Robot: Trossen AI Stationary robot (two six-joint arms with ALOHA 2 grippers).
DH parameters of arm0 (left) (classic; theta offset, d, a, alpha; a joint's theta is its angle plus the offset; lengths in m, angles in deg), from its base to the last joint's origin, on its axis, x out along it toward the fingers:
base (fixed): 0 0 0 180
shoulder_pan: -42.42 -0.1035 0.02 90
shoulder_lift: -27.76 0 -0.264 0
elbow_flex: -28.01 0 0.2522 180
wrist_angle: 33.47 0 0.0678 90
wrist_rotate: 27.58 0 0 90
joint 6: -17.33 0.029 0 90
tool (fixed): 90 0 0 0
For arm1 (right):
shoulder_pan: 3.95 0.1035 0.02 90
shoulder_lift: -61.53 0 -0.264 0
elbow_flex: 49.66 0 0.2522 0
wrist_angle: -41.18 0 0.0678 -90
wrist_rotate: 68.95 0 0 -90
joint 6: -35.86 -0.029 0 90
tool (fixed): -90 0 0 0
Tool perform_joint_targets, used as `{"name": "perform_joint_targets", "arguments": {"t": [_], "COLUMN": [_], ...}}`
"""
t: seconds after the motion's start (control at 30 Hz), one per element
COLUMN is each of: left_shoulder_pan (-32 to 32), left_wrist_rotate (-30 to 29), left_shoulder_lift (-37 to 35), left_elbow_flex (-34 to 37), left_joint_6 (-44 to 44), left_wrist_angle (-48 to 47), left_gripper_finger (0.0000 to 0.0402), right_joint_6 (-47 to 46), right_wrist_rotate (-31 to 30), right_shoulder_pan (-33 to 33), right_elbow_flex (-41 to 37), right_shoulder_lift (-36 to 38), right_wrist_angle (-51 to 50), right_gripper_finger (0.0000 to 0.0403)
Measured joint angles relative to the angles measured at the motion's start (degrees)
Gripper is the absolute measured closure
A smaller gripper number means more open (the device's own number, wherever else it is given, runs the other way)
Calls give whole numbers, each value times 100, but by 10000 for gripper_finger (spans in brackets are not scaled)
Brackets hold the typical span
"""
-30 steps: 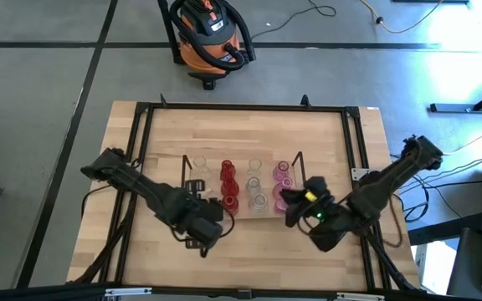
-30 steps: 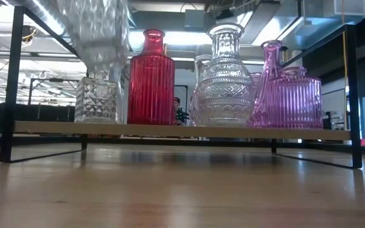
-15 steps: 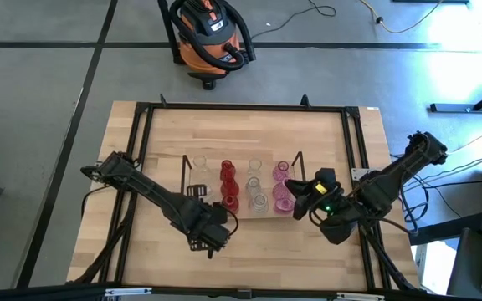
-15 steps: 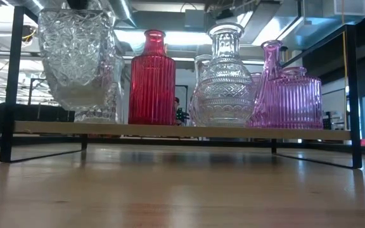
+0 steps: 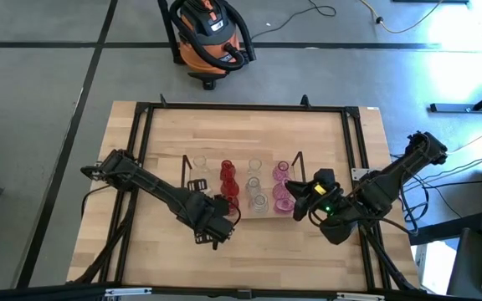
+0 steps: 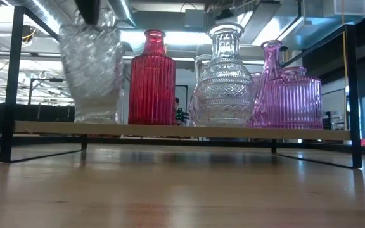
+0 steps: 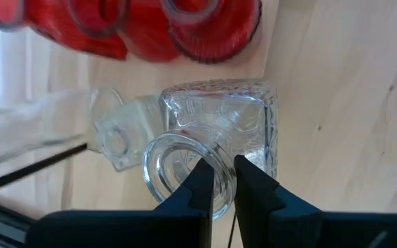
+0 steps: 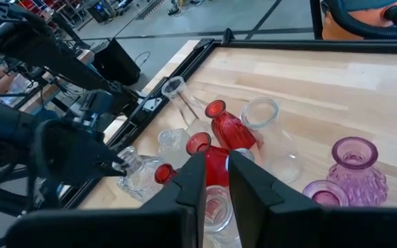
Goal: Sort vases onto shelf
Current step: Put the transparent flower vase on the shelf aligned with the other transparent flower vase
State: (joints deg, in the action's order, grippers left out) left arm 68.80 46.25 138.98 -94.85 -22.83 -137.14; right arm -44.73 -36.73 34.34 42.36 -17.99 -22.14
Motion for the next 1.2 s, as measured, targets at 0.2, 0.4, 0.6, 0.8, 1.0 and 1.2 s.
{"name": "perform_joint_targets", "arguments": {"t": [0.2,0.4,0.6,0.8,1.0,1.2], "left_shoulder_pan": [-49,-34,-32,-34,-34,-34], "left_wrist_rotate": [263,133,141,199,225,215], "left_shoulder_lift": [-18,-33,-26,4,6,-1], "left_elbow_flex": [337,469,472,491,493,493], "left_joint_6": [-24,-80,-81,-76,-70,-80], "left_wrist_angle": [-24,-61,-42,23,17,12], "left_gripper_finger": [376,376,376,343,338,342], "right_joint_6": [11,29,57,151,152,149], "right_wrist_rotate": [124,140,177,177,177,184], "right_shoulder_pan": [0,0,0,0,0,0], "right_elbow_flex": [0,0,0,0,0,0], "right_shoulder_lift": [-2,-2,-2,-2,-4,-4], "right_wrist_angle": [4,4,4,9,12,17], "right_gripper_finger": [350,350,350,350,350,350]}}
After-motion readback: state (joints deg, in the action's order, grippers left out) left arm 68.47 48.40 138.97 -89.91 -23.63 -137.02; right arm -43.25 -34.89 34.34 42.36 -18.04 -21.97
